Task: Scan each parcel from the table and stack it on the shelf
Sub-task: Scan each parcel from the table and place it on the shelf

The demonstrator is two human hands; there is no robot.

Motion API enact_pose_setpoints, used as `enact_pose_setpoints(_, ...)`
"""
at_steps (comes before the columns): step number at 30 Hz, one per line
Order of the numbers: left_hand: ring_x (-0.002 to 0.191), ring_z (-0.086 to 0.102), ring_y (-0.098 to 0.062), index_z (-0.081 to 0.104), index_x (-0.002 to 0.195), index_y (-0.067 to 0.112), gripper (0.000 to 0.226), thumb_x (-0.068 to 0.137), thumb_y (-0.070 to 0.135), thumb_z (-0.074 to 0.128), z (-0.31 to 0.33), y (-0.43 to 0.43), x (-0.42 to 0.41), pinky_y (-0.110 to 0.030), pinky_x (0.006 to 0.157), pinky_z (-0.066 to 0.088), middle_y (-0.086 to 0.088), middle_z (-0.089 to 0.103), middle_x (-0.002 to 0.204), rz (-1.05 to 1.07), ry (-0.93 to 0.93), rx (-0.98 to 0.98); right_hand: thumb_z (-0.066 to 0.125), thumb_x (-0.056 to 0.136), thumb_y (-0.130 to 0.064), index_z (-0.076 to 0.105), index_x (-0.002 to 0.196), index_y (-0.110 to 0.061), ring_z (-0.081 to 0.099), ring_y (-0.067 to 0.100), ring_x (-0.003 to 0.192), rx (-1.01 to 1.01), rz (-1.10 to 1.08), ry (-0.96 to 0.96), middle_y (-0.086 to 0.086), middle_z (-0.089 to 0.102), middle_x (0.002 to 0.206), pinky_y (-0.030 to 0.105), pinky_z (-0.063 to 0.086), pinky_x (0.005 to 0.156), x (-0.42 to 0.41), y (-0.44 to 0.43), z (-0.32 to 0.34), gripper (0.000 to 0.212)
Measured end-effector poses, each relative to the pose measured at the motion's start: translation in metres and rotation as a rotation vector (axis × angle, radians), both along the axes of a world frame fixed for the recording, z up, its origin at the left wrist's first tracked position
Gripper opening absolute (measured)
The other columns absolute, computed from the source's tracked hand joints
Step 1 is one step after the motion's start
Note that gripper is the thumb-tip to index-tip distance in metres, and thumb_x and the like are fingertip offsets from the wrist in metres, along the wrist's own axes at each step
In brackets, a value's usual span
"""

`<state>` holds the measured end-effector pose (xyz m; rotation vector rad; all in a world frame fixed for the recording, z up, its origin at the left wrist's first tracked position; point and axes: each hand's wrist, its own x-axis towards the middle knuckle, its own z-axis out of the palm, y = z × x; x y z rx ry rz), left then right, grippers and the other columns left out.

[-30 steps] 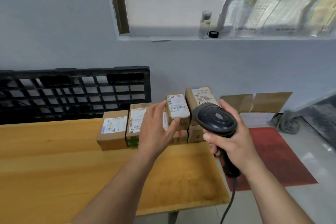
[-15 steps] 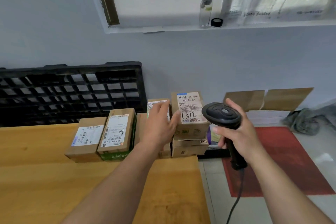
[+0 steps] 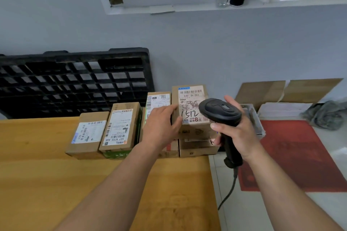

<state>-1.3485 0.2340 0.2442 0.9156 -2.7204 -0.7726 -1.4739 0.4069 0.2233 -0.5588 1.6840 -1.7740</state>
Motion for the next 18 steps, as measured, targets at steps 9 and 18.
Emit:
enact_pose_setpoints(9,0.112,0.056,-0.016,0.045,0.133,0.029,0.044,0.092,0.024,0.057,0.005,-0.013,0.014,-0.043,0.085,0.053,0.010,0.061,0.121,0.074,0.131,0.182,0.082,0.062,-0.013,0.041,0.127,-0.052,0.059,0.033,0.049,0.005,0.081,0.044,-0.001,0.067,0.119,0.039,0.057,0.052,0.013,-0.019,0.004,0.086)
enact_pose_setpoints(18,0.104,0.053,-0.011,0.041,0.133,0.016,0.054,0.087,0.020,0.068,0.017,-0.012,0.013,-0.029,0.083,0.056,-0.002,0.043,0.125,0.087,0.240,0.422,0.079,0.063,-0.011,0.040,0.130,-0.049,0.059,0.030,0.048,-0.012,0.058,0.109,0.000,0.068,0.119,0.036,0.055,0.049,0.018,-0.010,0.017,0.087)
